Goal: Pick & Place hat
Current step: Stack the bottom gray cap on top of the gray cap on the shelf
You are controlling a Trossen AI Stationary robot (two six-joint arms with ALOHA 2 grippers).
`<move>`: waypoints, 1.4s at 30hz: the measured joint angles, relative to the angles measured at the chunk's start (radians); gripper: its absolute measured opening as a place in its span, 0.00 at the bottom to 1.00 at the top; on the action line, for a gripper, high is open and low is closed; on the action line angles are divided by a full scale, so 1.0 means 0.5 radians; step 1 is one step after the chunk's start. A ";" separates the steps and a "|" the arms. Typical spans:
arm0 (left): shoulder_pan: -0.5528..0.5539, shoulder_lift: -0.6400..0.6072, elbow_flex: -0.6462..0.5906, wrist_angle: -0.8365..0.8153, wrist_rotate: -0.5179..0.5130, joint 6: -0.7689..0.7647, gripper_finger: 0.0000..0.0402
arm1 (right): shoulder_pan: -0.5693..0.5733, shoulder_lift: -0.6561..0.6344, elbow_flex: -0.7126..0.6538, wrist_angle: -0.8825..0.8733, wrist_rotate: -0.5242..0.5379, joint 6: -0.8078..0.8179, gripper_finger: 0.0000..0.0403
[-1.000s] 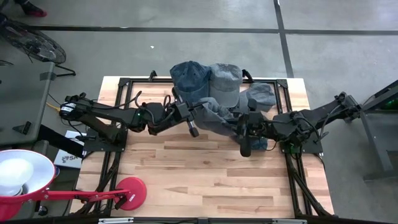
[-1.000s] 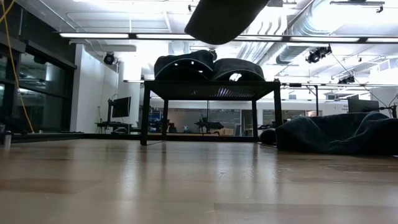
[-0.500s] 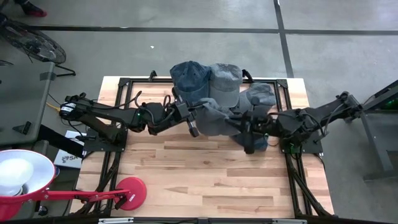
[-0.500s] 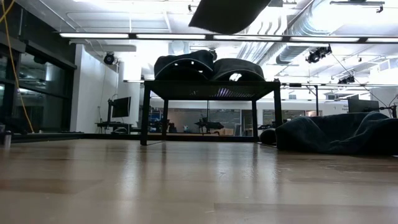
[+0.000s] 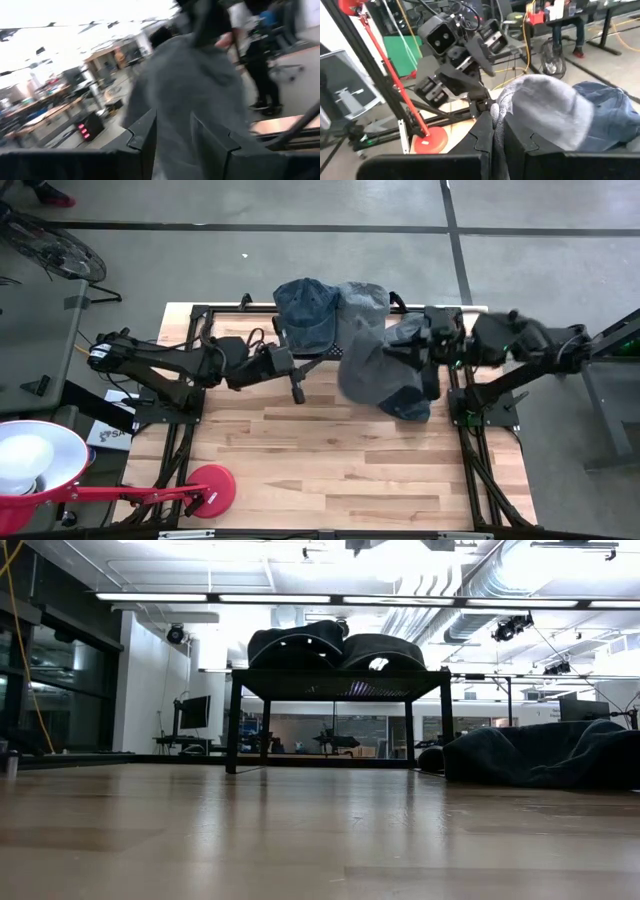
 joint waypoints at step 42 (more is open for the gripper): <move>0.000 -0.095 -0.001 -0.528 0.754 -0.486 0.29 | -1.786 0.562 0.218 -0.011 -2.391 -0.740 0.04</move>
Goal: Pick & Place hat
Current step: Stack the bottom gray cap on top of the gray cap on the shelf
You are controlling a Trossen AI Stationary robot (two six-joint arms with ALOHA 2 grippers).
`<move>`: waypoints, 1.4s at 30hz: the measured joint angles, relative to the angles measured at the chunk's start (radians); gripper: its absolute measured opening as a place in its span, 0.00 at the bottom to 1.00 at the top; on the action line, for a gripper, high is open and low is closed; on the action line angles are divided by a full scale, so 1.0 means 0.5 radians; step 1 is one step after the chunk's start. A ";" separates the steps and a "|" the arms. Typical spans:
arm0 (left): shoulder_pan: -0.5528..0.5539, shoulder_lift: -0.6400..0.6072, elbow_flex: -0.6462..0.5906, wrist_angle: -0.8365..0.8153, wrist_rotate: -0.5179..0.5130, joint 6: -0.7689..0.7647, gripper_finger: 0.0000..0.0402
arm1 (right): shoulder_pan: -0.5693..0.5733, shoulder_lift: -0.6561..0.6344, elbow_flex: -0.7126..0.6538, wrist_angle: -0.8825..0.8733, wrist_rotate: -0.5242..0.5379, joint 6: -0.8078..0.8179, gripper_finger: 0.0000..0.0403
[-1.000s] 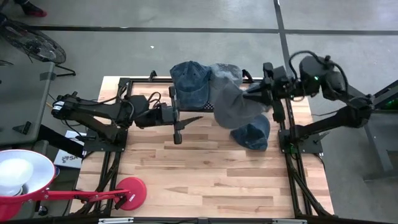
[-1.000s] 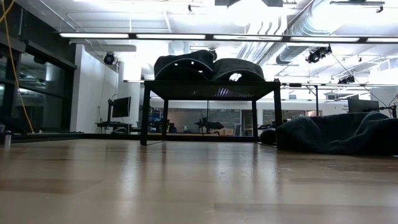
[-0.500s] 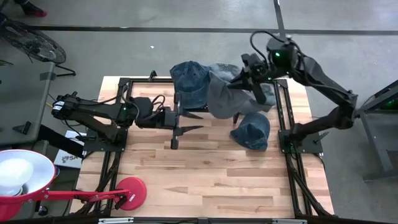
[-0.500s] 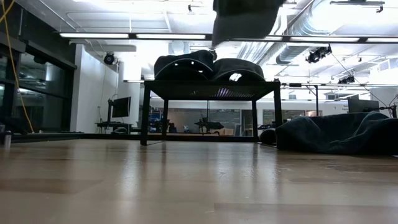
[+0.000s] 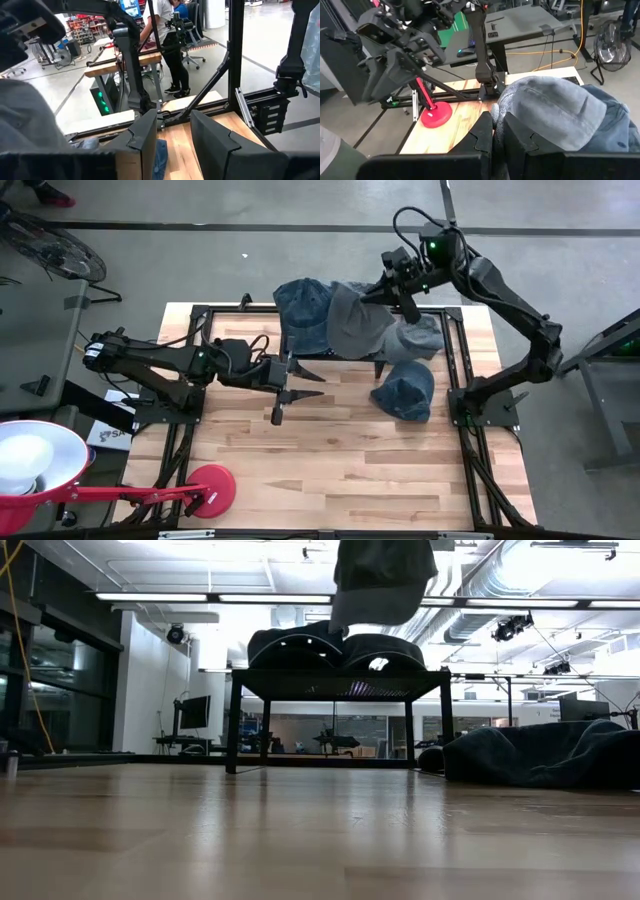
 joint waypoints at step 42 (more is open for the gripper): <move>0.000 0.000 0.000 0.005 -0.015 -0.010 0.29 | -0.360 0.341 -0.001 -0.108 0.082 -0.158 0.04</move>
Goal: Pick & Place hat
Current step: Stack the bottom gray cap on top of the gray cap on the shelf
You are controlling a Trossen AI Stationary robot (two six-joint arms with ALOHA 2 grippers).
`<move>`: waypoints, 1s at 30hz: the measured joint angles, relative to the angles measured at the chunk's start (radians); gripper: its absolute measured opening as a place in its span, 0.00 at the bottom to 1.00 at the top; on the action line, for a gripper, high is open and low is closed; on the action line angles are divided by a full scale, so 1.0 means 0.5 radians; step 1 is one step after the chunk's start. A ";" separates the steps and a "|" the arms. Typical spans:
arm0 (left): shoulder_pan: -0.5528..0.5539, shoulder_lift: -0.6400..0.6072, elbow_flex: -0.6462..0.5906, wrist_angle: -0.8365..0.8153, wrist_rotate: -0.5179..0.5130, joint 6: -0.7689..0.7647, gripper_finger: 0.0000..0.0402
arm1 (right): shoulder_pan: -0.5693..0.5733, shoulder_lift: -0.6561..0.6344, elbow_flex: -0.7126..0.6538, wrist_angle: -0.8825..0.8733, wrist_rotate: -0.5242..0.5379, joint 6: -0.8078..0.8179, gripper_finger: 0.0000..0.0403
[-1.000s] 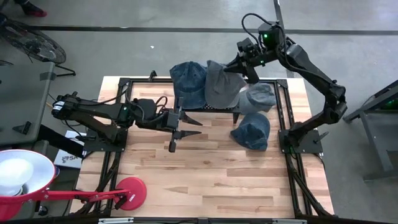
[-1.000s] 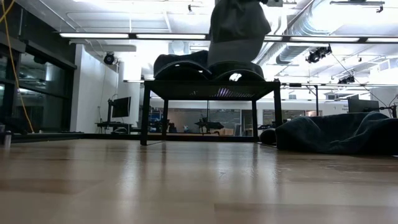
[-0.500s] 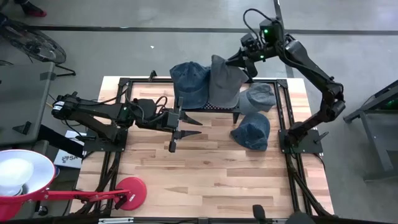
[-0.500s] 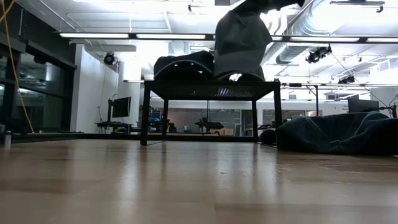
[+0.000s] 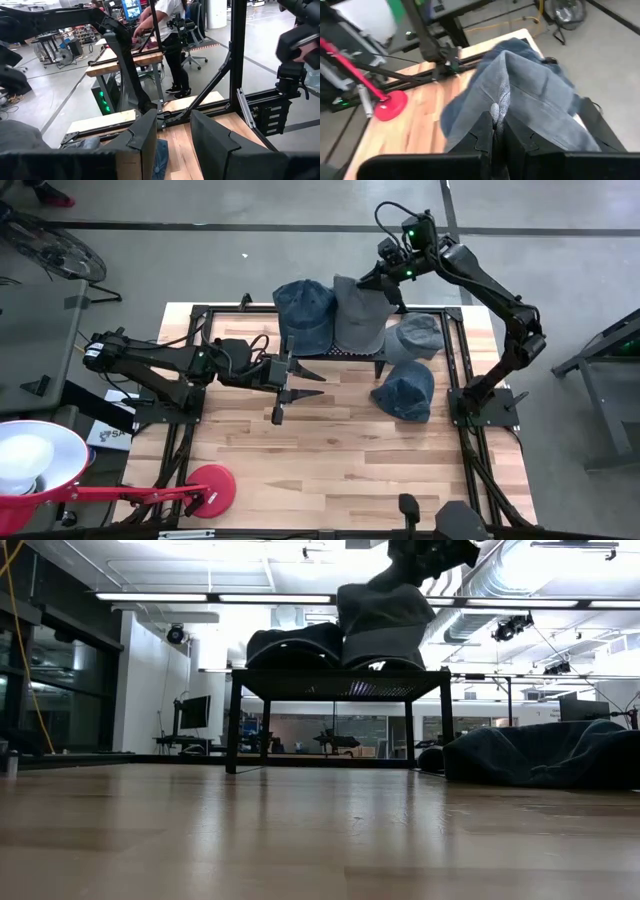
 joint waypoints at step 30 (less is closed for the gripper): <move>0.000 0.001 0.000 0.014 -0.052 0.004 0.29 | -0.007 -0.008 0.000 -0.324 0.654 0.071 0.04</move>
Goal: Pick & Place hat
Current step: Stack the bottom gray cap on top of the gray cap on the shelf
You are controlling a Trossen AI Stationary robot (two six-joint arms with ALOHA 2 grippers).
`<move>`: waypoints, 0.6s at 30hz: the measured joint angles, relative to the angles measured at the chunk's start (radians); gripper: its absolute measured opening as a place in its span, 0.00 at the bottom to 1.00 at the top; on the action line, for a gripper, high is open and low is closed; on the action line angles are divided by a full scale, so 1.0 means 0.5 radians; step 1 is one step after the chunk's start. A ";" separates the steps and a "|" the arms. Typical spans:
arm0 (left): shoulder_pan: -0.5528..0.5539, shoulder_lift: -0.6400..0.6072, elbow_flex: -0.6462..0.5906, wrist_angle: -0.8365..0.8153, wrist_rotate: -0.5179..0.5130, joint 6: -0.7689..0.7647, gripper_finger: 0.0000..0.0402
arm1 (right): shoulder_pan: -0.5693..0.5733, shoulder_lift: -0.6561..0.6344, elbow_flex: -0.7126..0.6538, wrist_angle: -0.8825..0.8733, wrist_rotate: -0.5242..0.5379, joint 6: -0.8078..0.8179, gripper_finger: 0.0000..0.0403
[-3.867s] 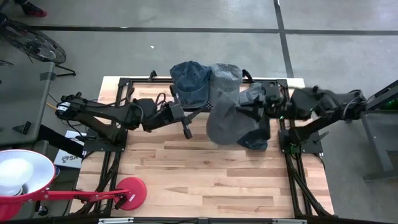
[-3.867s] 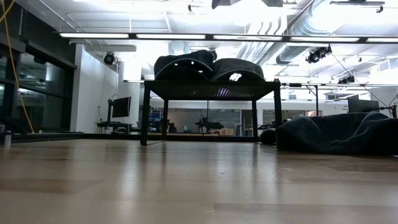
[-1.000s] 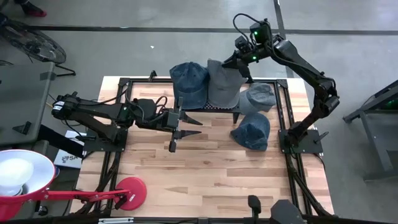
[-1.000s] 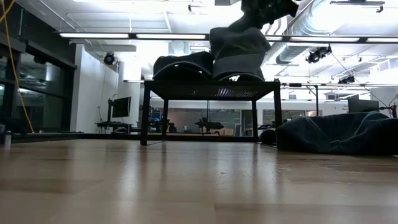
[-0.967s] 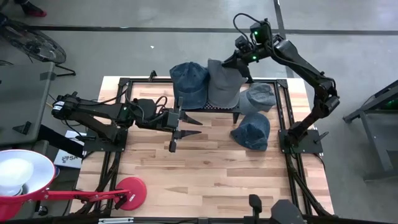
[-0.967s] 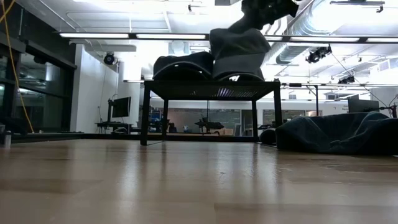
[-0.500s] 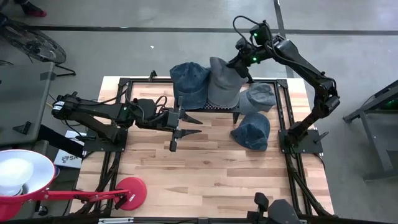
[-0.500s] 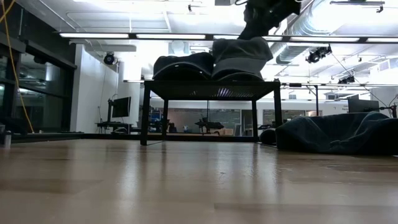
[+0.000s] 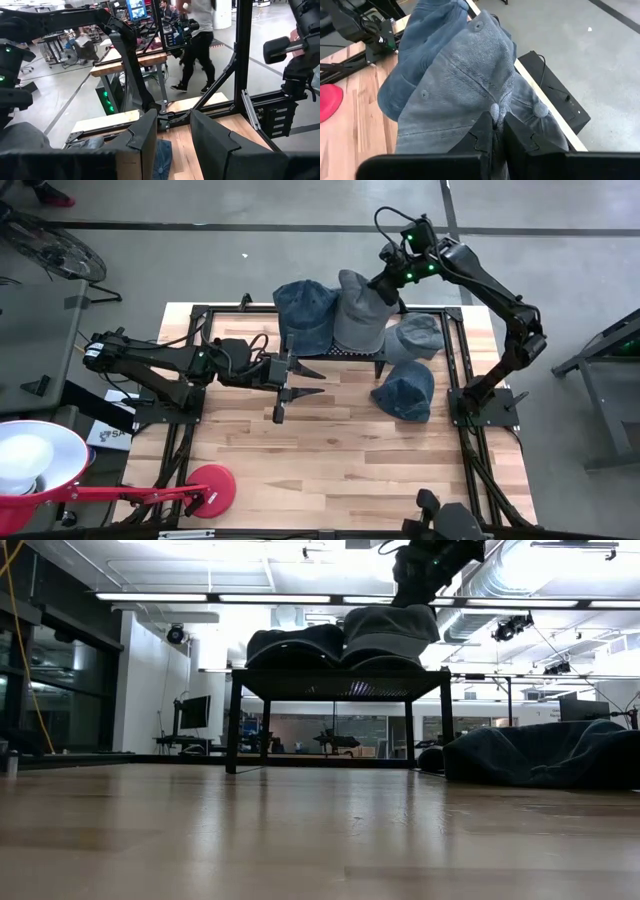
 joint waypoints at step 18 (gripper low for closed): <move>0.000 0.000 0.000 -0.002 -0.047 0.009 0.29 | 0.131 -0.335 0.000 0.021 -0.124 0.102 0.04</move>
